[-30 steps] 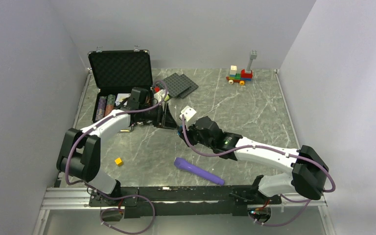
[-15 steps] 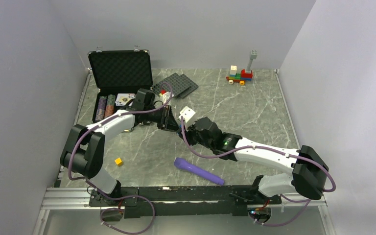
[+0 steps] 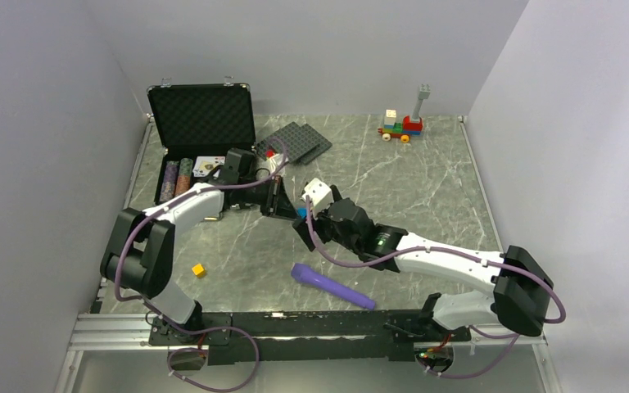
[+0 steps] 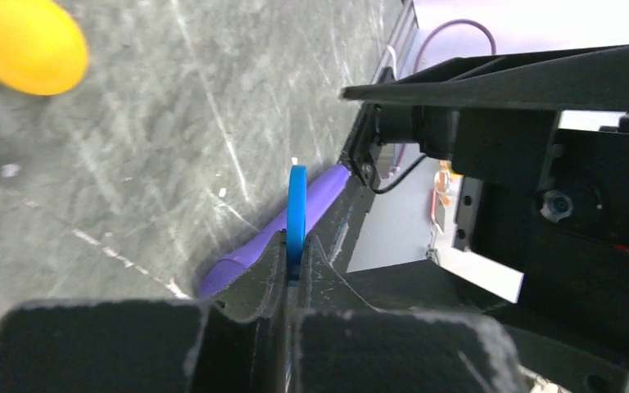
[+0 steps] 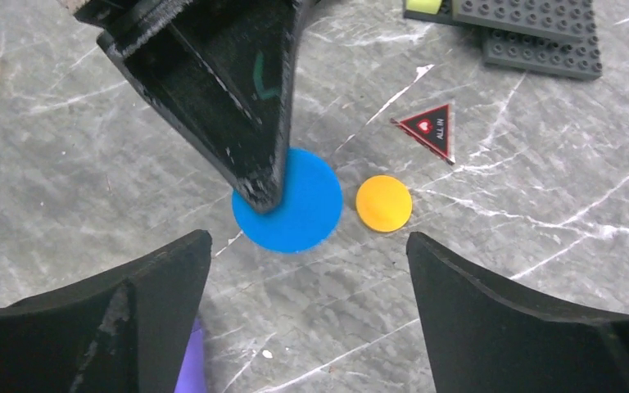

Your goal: Pack up texas hold em set

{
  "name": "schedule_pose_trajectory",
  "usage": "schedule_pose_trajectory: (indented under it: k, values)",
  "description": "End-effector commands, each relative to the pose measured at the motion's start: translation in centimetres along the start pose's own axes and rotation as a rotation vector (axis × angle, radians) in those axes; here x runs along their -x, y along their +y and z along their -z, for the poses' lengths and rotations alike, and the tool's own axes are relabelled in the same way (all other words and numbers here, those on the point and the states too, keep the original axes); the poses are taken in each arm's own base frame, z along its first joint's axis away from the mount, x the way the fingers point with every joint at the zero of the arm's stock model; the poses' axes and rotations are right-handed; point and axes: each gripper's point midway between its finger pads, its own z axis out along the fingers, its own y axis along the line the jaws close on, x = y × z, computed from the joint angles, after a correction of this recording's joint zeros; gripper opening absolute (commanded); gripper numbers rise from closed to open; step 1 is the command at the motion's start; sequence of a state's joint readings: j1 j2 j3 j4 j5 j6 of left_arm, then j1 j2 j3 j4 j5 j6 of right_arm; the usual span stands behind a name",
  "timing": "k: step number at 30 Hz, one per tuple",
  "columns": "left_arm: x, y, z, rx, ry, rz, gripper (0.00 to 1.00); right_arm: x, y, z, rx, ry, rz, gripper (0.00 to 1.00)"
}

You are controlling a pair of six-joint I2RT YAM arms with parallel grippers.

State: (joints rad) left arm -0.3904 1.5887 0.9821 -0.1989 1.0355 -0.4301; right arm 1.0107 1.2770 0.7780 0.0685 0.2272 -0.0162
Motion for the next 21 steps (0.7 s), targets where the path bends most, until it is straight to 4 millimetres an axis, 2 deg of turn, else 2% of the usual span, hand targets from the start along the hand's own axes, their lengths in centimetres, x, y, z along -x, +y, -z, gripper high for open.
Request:
schedule_pose_trajectory:
  k: [1, 5, 10, 15, 21]
  values:
    - [3.4, 0.9, 3.4, 0.080, -0.127, -0.077, 0.00, 2.8, -1.3, 1.3, -0.062, -0.120, -0.037, 0.96]
    - [6.0, 3.5, 7.9, 0.193, -0.264, -0.056, 0.00, 2.9, -1.4, 1.8, -0.060, -0.135, -0.046, 0.97]
    - [8.3, 7.4, 15.1, 0.367, -0.436, -0.014, 0.00, 2.5, -1.1, 1.7, -0.046, -0.137, -0.049, 0.98]
    - [8.4, 11.9, 21.6, 0.626, -0.532, 0.042, 0.00, 2.0, -0.9, 1.8, -0.032, -0.148, -0.050, 0.98]
    - [7.7, 16.0, 25.7, 0.838, -0.550, 0.089, 0.00, 1.7, -0.7, 2.1, -0.017, -0.161, -0.052, 0.98]
